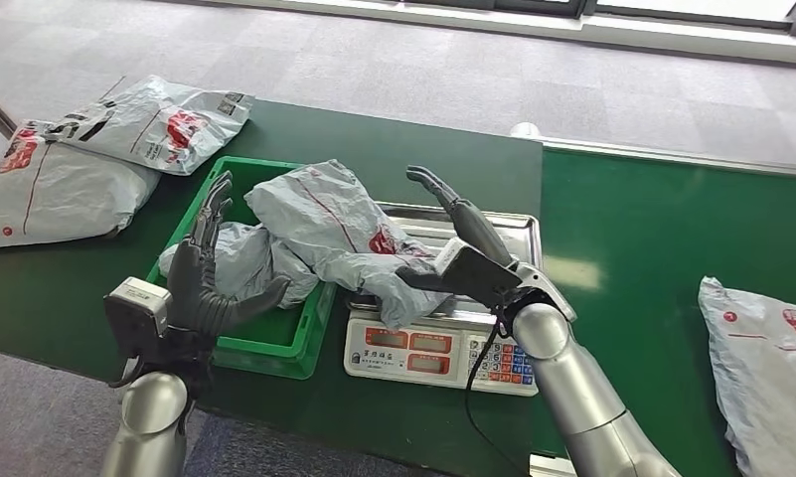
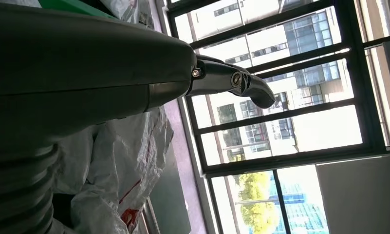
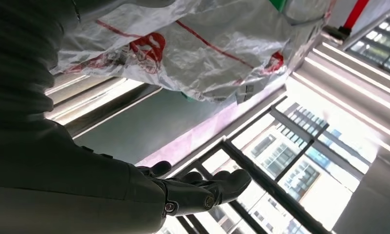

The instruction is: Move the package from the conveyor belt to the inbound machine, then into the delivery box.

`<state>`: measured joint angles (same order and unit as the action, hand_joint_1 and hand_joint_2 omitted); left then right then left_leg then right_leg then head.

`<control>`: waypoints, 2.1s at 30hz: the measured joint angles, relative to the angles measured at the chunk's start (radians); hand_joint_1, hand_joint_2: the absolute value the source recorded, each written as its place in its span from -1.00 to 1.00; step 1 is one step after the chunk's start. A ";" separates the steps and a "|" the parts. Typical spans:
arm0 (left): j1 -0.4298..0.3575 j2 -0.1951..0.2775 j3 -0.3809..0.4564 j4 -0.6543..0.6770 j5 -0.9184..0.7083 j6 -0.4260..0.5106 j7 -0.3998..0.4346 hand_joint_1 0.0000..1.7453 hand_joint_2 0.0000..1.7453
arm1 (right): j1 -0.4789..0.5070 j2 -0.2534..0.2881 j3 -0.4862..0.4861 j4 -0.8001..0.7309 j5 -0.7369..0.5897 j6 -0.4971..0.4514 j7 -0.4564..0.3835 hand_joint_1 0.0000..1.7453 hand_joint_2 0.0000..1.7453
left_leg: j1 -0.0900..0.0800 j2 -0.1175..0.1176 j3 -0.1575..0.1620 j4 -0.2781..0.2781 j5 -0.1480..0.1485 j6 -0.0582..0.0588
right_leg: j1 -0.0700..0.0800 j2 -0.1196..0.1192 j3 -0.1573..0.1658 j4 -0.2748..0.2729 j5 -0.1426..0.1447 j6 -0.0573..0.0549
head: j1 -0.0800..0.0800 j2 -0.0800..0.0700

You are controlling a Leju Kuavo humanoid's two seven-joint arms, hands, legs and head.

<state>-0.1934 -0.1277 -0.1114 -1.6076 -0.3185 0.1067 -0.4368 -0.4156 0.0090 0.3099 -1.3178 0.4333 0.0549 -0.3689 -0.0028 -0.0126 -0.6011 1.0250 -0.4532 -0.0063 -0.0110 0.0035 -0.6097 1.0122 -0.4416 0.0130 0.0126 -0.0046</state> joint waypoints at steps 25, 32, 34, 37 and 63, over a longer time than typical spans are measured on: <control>-0.571 -0.191 -0.355 0.876 -0.544 -0.010 0.390 -1.00 1.00 | 0.387 0.075 -0.328 -0.398 -0.389 -0.614 -0.306 -1.00 1.00 | -0.003 -0.002 -0.003 0.001 0.000 0.002 | -0.003 0.000 -0.001 -0.001 0.003 0.003 | 0.000 0.000; -0.603 -0.224 -0.389 0.982 -0.553 -0.065 0.417 1.00 1.00 | 0.387 0.079 -0.328 -0.411 -0.374 -0.604 -0.278 -1.00 1.00 | -0.003 -0.001 -0.003 0.000 0.000 0.002 | -0.003 0.000 -0.001 -0.001 0.002 0.003 | 0.000 0.000; -0.605 -0.230 -0.408 0.999 -0.546 -0.091 0.431 1.00 1.00 | 0.386 0.080 -0.328 -0.412 -0.364 -0.594 -0.261 -1.00 1.00 | -0.003 -0.001 -0.003 0.000 0.000 0.002 | -0.003 0.000 -0.001 -0.001 0.002 0.003 | 0.000 0.000; -0.606 -0.235 -0.440 1.021 -0.526 -0.114 0.445 1.00 1.00 | 0.386 0.085 -0.328 -0.412 -0.355 -0.587 -0.253 -1.00 1.00 | -0.003 -0.001 -0.003 0.000 0.000 0.002 | -0.003 0.000 -0.001 -0.001 0.002 0.003 | 0.000 0.000; -0.653 -0.210 -0.446 1.084 -0.447 -0.091 0.415 1.00 1.00 | 0.394 0.113 -0.352 -0.412 -0.327 -0.580 -0.241 -1.00 1.00 | -0.003 -0.001 -0.003 0.000 0.000 0.002 | -0.003 0.000 -0.001 0.000 0.002 0.003 | 0.000 0.000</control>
<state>-0.8464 -0.3380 -0.5571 -0.5236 -0.7651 0.0158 -0.0214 -0.0217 0.1217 -0.0423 -1.7303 0.1060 -0.5248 -0.6099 -0.0058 -0.0136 -0.6042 1.0250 -0.4532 -0.0043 -0.0141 0.0038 -0.6107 1.0118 -0.4396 0.0164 0.0130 -0.0046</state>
